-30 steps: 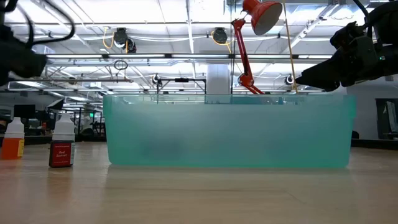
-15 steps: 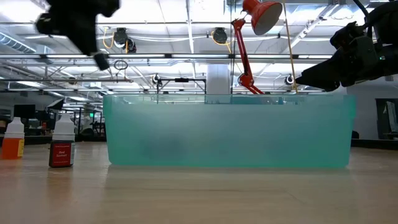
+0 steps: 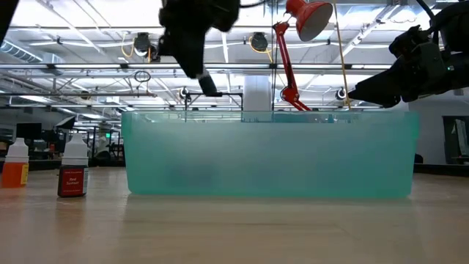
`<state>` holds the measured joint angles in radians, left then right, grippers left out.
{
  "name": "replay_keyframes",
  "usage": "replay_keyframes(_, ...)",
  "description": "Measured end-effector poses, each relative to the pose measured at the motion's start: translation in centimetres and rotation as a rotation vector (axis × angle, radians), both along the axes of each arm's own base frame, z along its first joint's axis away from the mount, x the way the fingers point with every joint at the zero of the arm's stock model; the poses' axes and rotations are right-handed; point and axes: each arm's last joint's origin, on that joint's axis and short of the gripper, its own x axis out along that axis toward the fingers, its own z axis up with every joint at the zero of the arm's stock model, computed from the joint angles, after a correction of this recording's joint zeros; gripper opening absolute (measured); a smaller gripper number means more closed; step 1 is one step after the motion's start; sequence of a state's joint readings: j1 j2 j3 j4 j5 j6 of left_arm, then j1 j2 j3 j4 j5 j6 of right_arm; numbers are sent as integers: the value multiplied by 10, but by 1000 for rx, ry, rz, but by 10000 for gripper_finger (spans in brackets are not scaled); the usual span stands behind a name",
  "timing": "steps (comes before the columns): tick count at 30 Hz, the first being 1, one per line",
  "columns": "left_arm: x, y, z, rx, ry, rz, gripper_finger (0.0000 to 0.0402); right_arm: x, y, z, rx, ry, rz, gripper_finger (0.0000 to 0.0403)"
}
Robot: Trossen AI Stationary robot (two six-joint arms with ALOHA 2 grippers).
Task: Pick & Place food coloring
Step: Put the small purple food coloring bottle into the light blue bin, then put the small yellow food coloring bottle into the light blue bin
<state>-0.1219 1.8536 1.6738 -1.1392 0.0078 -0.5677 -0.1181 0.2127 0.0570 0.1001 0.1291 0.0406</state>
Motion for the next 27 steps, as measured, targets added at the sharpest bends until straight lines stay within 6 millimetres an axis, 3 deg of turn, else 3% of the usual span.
replay_keyframes(6,26,-4,-32,-17,90,-58,43,0,0,0,0,0,0,222)
replay_keyframes(7,29,-5,-39,-24,110,-58,28,0,0,0,0,0,0,222)
replay_keyframes(11,37,-7,-60,-56,168,-64,1,0,0,0,0,0,0,222)
replay_keyframes(15,41,-8,-74,-73,206,-65,4,0,0,0,0,0,0,222)
replay_keyframes(21,38,-9,-65,-36,186,-77,3,0,0,0,0,0,0,222)
replay_keyframes(27,13,-27,-24,20,149,-86,10,0,0,0,0,0,0,222)
